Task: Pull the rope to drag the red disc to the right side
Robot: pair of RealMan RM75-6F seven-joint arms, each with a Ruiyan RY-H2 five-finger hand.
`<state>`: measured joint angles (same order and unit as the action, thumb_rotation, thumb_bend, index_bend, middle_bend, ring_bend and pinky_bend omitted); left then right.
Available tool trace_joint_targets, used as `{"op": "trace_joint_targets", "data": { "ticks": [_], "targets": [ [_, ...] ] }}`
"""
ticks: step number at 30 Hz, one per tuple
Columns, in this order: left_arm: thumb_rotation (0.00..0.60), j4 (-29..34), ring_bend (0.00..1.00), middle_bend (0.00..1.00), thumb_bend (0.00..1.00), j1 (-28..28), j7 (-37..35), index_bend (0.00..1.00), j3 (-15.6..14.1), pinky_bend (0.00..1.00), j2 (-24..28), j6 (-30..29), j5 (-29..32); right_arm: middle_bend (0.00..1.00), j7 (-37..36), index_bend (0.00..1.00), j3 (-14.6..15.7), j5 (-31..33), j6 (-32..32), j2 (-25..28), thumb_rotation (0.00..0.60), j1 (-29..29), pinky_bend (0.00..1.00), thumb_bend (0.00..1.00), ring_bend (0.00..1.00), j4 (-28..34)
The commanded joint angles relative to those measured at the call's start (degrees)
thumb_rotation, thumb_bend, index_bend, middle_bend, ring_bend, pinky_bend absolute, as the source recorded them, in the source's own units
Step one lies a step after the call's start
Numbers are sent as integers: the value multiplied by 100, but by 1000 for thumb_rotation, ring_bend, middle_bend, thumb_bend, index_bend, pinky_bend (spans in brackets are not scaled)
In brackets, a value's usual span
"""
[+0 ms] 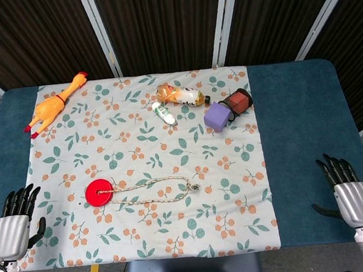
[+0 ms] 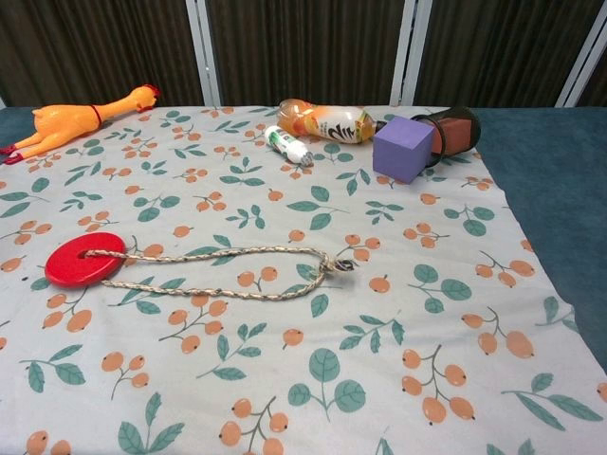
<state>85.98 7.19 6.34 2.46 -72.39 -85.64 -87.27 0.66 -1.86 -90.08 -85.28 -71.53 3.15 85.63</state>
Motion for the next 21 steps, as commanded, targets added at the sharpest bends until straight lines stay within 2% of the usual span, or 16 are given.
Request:
{"op": "trace_joint_targets", "data": {
  "ticks": [1,2,4,7,12,16,21],
  "targets": [
    [595,-23,0,22,528,19,-18,0,4,36,2,57,34,0,207,0,-57,-142,106,108,600,177,0,0,0,201],
    [593,-39,0,22,527,30,-26,0,6,36,0,87,49,0,330,0,-101,-226,185,172,600,296,0,0,0,334],
    [591,-91,0,21,526,32,-56,0,19,36,-44,103,85,0,710,0,-316,-591,831,352,600,989,0,0,0,921],
    [589,-151,0,22,527,-2,-46,0,-19,36,-69,87,82,0,1169,0,-615,-279,1923,557,600,1713,0,0,0,1529],
    [594,-207,0,22,528,-96,-36,0,-31,36,-47,8,153,0,2124,0,-1137,570,3434,485,600,2853,0,0,0,1952],
    [591,-287,0,21,528,-141,-105,0,-23,36,-39,15,240,0,2654,0,-1271,1264,4126,171,600,3483,0,0,0,2003],
    [593,-391,0,21,528,-172,-209,0,0,36,-57,1,289,0,3111,0,-1150,2274,4747,-259,600,4125,0,0,0,1890]
  ]
}}
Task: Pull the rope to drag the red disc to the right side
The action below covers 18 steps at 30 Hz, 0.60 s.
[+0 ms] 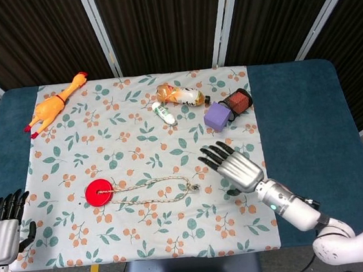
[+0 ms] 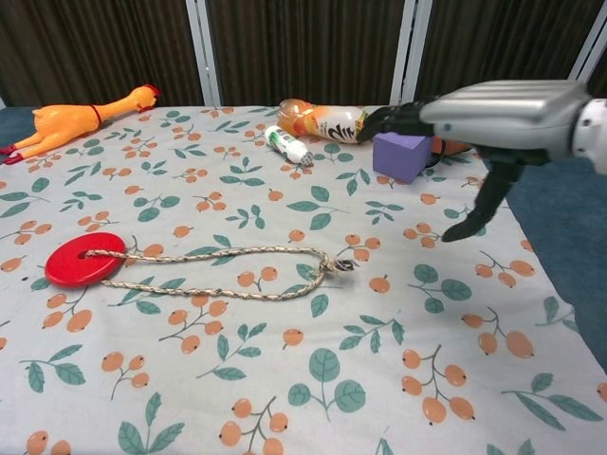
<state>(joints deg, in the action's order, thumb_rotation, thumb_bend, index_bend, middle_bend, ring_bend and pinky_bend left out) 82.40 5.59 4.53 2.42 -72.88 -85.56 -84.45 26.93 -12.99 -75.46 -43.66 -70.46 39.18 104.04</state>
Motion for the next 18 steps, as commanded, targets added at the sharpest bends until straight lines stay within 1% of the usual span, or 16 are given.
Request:
{"op": "trace_joint_targets", "data": {
  "ticks": [1,4,9,14,18],
  "targets": [
    [593,-54,0,21,527,-16,-42,0,1,36,-13,-1,13,0,582,0,11,982,648,-427,600,629,0,0,0,0],
    [592,-108,0,21,527,-34,-83,0,-3,36,-29,6,33,0,1001,0,199,1461,648,-658,600,938,0,0,0,-167],
    [592,-168,0,22,527,-63,-119,0,-2,36,-54,-10,47,0,1425,0,482,2275,606,-969,600,1409,0,0,0,-437],
    [593,-240,0,22,527,-100,-180,0,9,35,-72,-32,78,0,1748,0,760,2818,421,-1130,600,1767,0,0,0,-530],
    [593,-276,0,21,526,-120,-222,0,22,34,-77,-41,102,0,1794,4,892,3098,335,-1267,600,1963,0,0,0,-580]
  ]
}}
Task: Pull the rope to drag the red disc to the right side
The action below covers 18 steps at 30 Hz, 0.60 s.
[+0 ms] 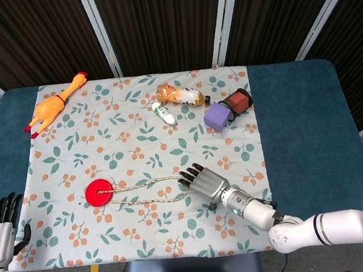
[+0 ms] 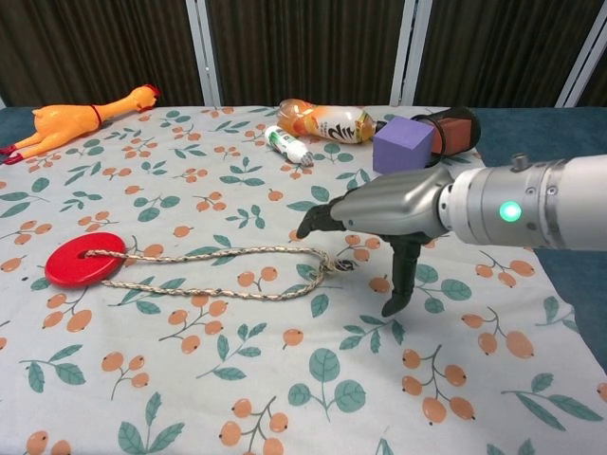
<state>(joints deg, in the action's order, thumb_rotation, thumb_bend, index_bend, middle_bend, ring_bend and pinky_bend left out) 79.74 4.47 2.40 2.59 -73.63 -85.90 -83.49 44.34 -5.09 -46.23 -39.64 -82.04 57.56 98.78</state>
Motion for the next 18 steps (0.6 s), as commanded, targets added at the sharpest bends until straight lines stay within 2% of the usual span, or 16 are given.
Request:
{"op": "trace_joint_targets", "data": {
  "ticks": [1,5,10,18],
  "targets": [
    [592,-16,0,21,525,-12,-12,0,7,34,-1,-11,6,0,65,12,126,236,-79,-142,600,175,0,0,0,-66],
    [586,-30,0,21,526,-29,-17,0,6,33,5,-24,5,0,82,61,212,412,-154,-292,600,355,0,0,0,-121],
    [591,-54,0,21,526,-49,-44,0,16,34,14,-30,21,0,43,175,332,504,-226,-415,600,504,0,0,0,-193],
    [590,-129,0,21,526,-63,-126,0,34,33,8,4,61,0,-13,276,511,683,-247,-544,600,716,0,0,0,-363]
  ]
}}
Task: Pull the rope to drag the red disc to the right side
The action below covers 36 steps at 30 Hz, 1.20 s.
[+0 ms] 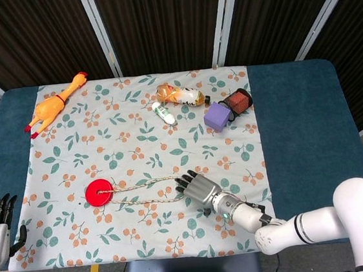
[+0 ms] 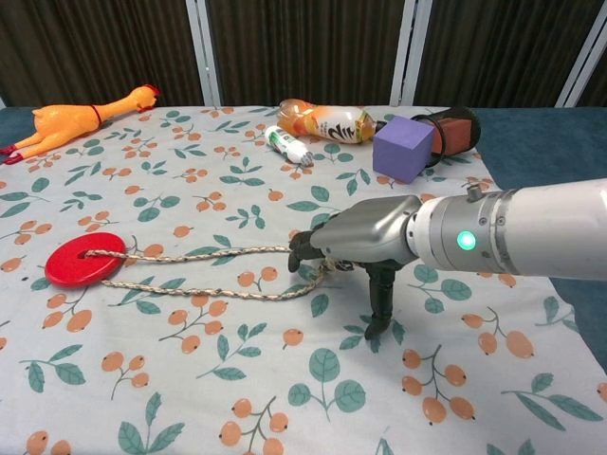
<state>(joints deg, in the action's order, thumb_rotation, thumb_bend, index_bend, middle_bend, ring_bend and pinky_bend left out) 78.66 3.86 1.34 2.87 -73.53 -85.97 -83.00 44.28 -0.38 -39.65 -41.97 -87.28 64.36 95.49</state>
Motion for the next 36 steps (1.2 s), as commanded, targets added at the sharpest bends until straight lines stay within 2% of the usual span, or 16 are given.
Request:
{"op": "trace_joint_targets", "data": {
  "ticks": [1,11,16,21,24,26,31,36],
  "targets": [
    [590,-34,0,22,526,-4,-33,0,7,33,-4,16,16,0,-8,298,63,35,-23,-26,600,54,0,0,0,-48],
    [591,-81,0,21,527,-9,-100,0,21,33,-8,16,4,0,-93,442,212,41,-156,-75,600,162,0,0,0,-81],
    [589,-69,0,21,528,-8,-104,0,20,33,5,22,-9,0,-212,640,224,0,-192,-28,600,171,0,30,0,-33],
    [588,-55,0,22,527,-9,-92,0,15,33,2,22,-22,0,-296,753,241,89,-141,62,600,232,0,81,0,27],
    [583,-66,0,21,527,-13,-102,0,12,33,-12,33,-15,0,-374,820,232,112,-124,109,600,256,0,196,0,60],
    [585,-74,0,21,527,-13,-105,0,11,33,-19,37,-17,0,-421,864,227,104,-147,136,600,256,0,321,0,71],
    [584,-83,0,21,527,-12,-147,0,18,33,-22,35,-24,34,-489,990,304,73,-258,230,600,210,0,715,0,164],
    [586,-92,0,22,526,-15,-210,0,10,33,-17,42,-39,112,-761,1000,401,-203,-422,514,600,-29,0,921,0,382]
  ]
}}
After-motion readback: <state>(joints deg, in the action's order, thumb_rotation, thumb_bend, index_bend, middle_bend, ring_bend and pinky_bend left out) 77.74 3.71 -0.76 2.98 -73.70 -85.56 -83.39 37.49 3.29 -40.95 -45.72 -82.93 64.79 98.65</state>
